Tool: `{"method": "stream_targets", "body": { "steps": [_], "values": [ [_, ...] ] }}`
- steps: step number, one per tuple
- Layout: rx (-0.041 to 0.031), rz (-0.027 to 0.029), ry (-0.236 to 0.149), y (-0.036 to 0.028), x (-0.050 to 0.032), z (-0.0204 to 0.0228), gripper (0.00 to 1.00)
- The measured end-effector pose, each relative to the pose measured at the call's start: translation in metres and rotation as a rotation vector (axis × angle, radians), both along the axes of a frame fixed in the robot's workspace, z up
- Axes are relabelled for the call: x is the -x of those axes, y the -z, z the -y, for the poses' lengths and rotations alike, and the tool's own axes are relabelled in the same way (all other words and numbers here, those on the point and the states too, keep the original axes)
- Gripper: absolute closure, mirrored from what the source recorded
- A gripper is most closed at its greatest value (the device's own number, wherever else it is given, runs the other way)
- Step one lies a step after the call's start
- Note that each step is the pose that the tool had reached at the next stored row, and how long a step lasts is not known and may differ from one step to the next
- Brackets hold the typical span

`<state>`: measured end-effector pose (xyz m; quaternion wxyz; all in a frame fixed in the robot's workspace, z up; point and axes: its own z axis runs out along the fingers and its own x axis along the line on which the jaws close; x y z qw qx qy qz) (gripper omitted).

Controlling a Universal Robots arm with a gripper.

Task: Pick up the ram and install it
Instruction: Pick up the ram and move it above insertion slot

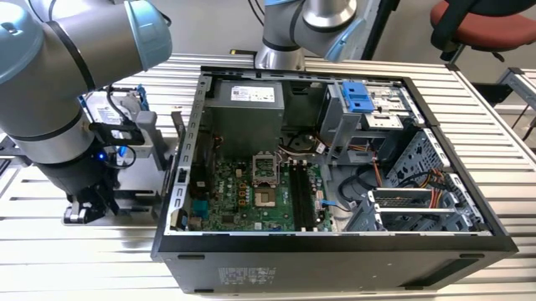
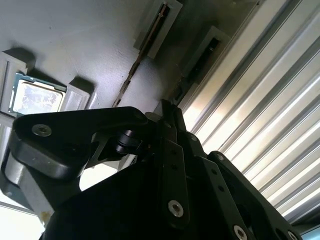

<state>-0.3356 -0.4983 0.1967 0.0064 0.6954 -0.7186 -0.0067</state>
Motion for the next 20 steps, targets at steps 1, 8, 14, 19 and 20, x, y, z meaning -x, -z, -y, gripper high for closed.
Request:
{"method": "stream_targets", "body": {
  "steps": [1, 8, 14, 19, 20],
  "values": [
    [0.0000, 0.0000, 0.000, -0.0008, 0.0000, 0.0000, 1.00],
    [-0.0001, 0.0001, 0.000, -0.0127, 0.0001, 0.0000, 1.00],
    [0.0000, 0.0000, 0.000, -0.0258, 0.0000, 0.0000, 1.00],
    [0.0000, 0.0000, 0.000, -0.0368, 0.0000, 0.0001, 1.00],
    [0.0000, 0.0001, 0.000, -0.0389, 0.0000, 0.0001, 1.00]
  ]
}}
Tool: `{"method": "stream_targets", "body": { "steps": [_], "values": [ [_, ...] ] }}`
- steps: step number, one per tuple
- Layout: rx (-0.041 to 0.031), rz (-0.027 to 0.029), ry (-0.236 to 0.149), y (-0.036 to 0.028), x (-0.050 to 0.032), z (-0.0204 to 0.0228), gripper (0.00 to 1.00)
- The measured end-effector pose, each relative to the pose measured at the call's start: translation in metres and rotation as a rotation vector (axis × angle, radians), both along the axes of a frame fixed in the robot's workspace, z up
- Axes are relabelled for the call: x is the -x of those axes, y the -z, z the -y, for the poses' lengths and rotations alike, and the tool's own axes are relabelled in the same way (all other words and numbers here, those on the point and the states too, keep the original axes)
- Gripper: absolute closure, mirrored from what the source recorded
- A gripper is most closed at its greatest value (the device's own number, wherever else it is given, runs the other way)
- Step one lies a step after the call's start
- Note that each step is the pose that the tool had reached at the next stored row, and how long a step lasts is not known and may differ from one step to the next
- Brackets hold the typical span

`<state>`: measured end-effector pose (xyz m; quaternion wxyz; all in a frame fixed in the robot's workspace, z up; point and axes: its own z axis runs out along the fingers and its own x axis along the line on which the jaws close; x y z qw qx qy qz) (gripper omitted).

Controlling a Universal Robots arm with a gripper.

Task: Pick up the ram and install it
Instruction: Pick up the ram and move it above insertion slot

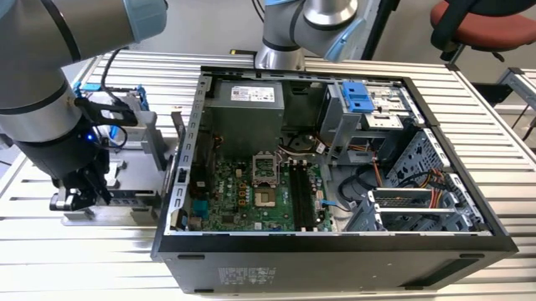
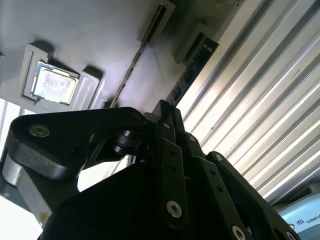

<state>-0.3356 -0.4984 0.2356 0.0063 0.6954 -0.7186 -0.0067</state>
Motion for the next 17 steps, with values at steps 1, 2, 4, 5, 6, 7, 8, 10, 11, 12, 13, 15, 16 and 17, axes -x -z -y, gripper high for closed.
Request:
{"method": "stream_targets", "body": {
  "steps": [1, 2, 4, 5, 6, 7, 8, 10, 11, 12, 13, 15, 16, 17],
  "values": [
    [0.0000, 0.0000, 0.000, -0.0022, 0.0000, 0.0000, 1.00],
    [0.0000, 0.0000, 0.000, -0.0043, 0.0000, 0.0000, 1.00],
    [0.0000, 0.0001, 0.000, -0.0087, 0.0000, 0.0000, 1.00],
    [0.0000, 0.0000, 0.000, -0.0110, 0.0000, -0.0001, 1.00],
    [0.0000, 0.0000, 0.000, -0.0131, 0.0001, -0.0001, 1.00],
    [0.0001, 0.0000, 0.000, -0.0152, 0.0001, -0.0001, 1.00],
    [0.0000, 0.0001, 0.000, -0.0170, 0.0001, -0.0001, 1.00],
    [0.0000, 0.0001, 0.000, -0.0210, 0.0001, -0.0001, 1.00],
    [0.0000, 0.0000, 0.000, -0.0230, 0.0001, -0.0001, 1.00],
    [0.0001, 0.0000, 0.000, -0.0252, 0.0000, 0.0000, 1.00],
    [0.0000, 0.0000, 0.000, -0.0270, 0.0000, 0.0000, 1.00],
    [0.0000, 0.0001, 0.000, -0.0308, 0.0000, 0.0000, 1.00],
    [0.0000, 0.0000, 0.000, -0.0327, 0.0000, 0.0000, 1.00],
    [0.0000, 0.0000, 0.000, -0.0348, 0.0000, 0.0000, 1.00]
  ]
}}
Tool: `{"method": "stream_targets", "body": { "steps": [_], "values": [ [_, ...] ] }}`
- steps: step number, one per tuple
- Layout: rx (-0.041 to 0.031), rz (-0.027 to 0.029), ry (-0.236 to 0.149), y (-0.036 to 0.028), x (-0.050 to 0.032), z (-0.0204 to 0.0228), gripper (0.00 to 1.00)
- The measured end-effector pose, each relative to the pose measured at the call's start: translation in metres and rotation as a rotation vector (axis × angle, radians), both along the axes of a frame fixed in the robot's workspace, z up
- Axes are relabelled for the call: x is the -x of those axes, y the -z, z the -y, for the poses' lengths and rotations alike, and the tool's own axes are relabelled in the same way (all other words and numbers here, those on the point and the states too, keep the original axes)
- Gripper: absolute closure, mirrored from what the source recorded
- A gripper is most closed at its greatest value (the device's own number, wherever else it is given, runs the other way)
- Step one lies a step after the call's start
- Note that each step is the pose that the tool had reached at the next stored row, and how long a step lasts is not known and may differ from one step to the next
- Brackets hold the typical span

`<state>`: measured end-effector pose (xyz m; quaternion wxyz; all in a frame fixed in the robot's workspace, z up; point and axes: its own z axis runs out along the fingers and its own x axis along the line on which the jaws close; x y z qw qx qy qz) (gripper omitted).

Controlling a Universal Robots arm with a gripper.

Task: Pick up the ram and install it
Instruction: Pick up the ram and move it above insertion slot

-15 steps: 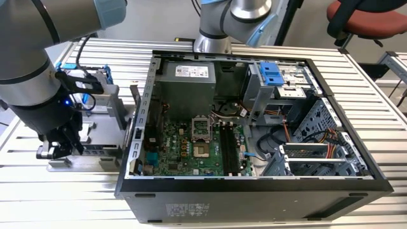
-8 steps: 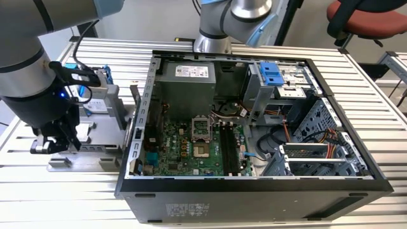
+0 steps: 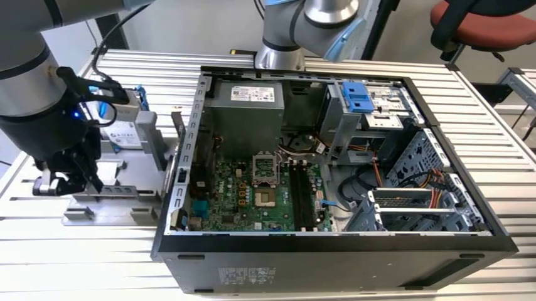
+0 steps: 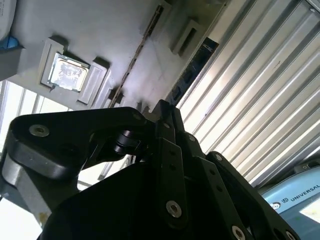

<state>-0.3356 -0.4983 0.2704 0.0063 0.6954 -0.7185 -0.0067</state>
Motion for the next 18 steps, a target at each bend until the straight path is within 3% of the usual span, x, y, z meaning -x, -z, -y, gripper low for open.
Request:
{"method": "stream_targets", "body": {
  "steps": [18],
  "values": [
    [-0.0001, 0.0001, 0.000, -0.0389, 0.0000, 0.0000, 1.00]
  ]
}}
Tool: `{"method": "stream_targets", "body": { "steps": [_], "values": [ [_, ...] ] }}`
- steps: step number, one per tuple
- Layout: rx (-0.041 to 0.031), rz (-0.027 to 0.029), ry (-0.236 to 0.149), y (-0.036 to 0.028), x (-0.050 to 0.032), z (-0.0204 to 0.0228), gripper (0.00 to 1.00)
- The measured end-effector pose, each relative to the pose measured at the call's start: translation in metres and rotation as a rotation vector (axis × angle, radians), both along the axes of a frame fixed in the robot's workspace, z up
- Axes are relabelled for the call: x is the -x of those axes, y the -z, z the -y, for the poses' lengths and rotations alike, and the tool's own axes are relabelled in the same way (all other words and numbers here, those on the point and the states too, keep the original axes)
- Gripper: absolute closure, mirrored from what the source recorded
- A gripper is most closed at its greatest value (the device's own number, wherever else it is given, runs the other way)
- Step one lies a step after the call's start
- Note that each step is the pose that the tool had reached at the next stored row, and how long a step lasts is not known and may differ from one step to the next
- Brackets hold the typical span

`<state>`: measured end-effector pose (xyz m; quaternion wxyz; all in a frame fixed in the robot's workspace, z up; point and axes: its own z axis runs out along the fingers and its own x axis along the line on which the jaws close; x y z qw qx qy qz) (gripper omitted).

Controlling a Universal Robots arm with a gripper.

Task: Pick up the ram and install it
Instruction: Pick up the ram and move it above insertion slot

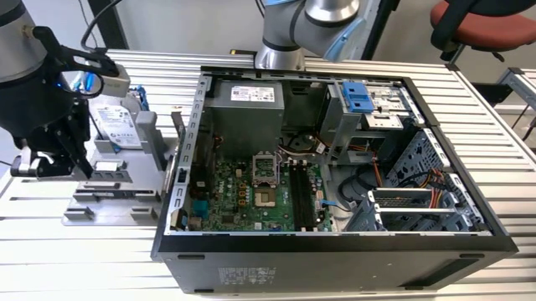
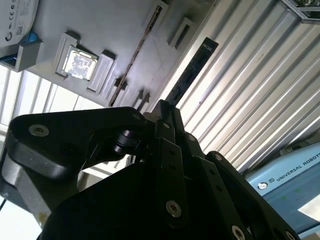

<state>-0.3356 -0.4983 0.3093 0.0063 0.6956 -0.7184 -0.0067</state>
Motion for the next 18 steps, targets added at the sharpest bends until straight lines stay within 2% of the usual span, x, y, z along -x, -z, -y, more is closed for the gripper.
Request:
{"method": "stream_targets", "body": {
  "steps": [18],
  "values": [
    [0.0001, -0.0001, 0.000, -0.0433, 0.0000, 0.0000, 1.00]
  ]
}}
